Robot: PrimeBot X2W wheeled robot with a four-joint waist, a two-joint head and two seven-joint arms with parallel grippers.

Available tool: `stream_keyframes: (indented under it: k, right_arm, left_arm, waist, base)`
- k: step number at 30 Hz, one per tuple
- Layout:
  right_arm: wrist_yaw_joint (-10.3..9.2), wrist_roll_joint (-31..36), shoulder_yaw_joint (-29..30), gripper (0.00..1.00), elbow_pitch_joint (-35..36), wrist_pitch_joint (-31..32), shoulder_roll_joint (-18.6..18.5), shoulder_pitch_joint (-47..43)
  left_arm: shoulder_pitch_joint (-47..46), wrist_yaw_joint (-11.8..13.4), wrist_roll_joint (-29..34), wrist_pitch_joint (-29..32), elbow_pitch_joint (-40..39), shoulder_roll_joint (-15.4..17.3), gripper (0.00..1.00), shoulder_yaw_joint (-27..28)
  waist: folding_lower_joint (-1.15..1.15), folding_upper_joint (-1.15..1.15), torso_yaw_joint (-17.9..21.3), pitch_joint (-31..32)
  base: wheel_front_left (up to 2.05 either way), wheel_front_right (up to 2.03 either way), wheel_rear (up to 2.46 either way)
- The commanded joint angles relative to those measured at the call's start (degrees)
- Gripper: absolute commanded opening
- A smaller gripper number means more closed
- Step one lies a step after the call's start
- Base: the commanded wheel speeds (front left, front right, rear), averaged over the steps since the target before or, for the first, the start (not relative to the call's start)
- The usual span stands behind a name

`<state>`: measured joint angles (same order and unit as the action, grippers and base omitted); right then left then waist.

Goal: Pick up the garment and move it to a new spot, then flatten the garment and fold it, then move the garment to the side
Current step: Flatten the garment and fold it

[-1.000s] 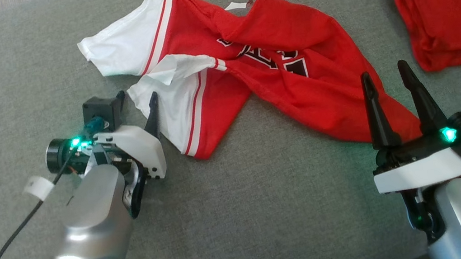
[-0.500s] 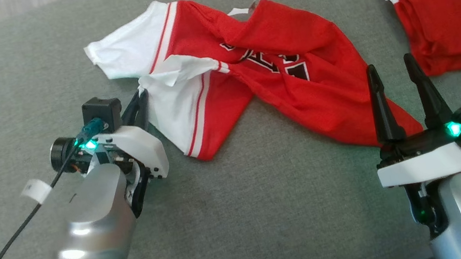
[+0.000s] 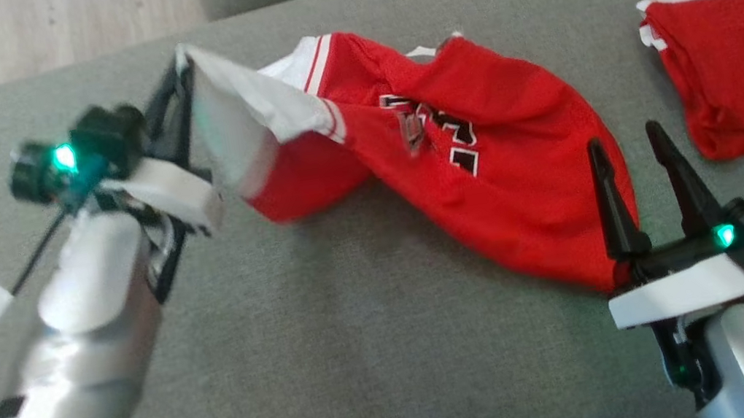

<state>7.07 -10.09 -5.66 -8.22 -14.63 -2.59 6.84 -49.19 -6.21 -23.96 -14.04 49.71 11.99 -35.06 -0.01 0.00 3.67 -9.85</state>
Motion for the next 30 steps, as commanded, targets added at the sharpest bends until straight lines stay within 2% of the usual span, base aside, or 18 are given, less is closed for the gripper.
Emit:
stream_keyframes:
  k: [1, 5, 9, 10, 15, 20, 21, 22, 23, 27, 30]
  right_arm:
    - [0.42, -0.2, -1.4, 1.0, 1.3, -0.4, -0.3, 0.3]
    - [0.42, -0.5, -1.7, 1.0, 0.0, -0.4, -0.3, -0.6]
    - [0.42, -0.9, -1.5, 1.0, -0.9, -0.4, -0.3, -1.3]
    - [0.42, -0.9, -1.5, 1.0, -0.9, -0.4, -0.3, -1.3]
    - [0.42, -1.0, -1.0, 1.0, -1.5, -0.4, -0.3, -2.4]
    - [0.42, -0.5, -0.3, 1.0, -2.4, -0.4, -0.3, -2.8]
    - [0.42, -0.5, -0.3, 1.0, -2.6, -0.4, -0.3, -2.7]
    - [0.42, -0.4, -0.3, 1.0, -2.7, -0.4, -0.3, -2.7]
    - [0.42, -0.4, -0.2, 1.0, -2.8, -0.4, -0.3, -2.6]
    - [0.42, 0.0, 0.1, 1.0, -3.0, -0.4, -0.3, -2.5]
    - [0.42, 0.1, 0.1, 1.0, -2.9, -0.4, -0.3, -2.5]
  left_arm:
    - [-3.6, 0.3, 1.2, -0.8, -3.9, 3.2, 0.0, 1.2]
    - [-1.9, -0.2, 5.0, -0.9, -12.1, 7.9, 0.0, -1.4]
    - [3.8, -0.5, 7.6, 1.0, -19.3, 13.7, 0.0, -4.9]
    - [3.8, -0.5, 7.6, 1.0, -19.3, 13.7, 0.0, -4.9]
    - [14.3, -0.3, 8.4, 5.9, -29.4, 21.2, 0.0, -7.9]
    - [23.9, -0.1, 6.4, 12.9, -37.4, 25.3, 0.0, -10.9]
    - [25.3, -0.1, 5.8, 14.6, -38.2, 25.9, 0.37, -11.4]
    - [26.3, -0.1, 5.5, 15.8, -39.0, 26.3, 0.87, -11.8]
    - [27.1, 0.3, 5.0, 16.6, -39.8, 26.6, 1.0, -11.9]
    - [28.6, 3.4, 3.1, 17.6, -42.5, 26.3, 1.0, -10.2]
    - [29.5, 7.7, 0.0, 15.5, -44.3, 24.7, 1.0, -6.3]
  waist:
    - [0.01, 0.0, -1.0, 1.3]
    - [0.01, 0.0, -2.1, 2.9]
    - [0.01, 0.0, -3.4, 4.2]
    - [0.01, 0.0, -3.4, 4.2]
    - [0.01, 0.0, -5.3, 5.5]
    - [0.01, 0.0, -7.5, 6.3]
    - [0.01, 0.0, -7.8, 6.4]
    - [0.01, 0.0, -8.0, 6.6]
    - [0.01, 0.0, -8.3, 6.7]
    - [0.01, 0.0, -9.2, 7.2]
    - [0.01, 0.0, -9.4, 7.8]
  base:
    - [0.0, 0.0, 0.0]
    - [0.0, 0.0, 0.0]
    - [0.0, 0.0, 0.0]
    - [0.0, 0.0, 0.0]
    - [0.0, 0.0, 0.0]
    - [0.0, 0.0, 0.0]
    - [0.0, 0.0, 0.0]
    - [0.0, 0.0, 0.0]
    - [0.0, 0.0, 0.0]
    - [0.0, 0.0, 0.0]
    - [0.0, 0.0, 0.0]
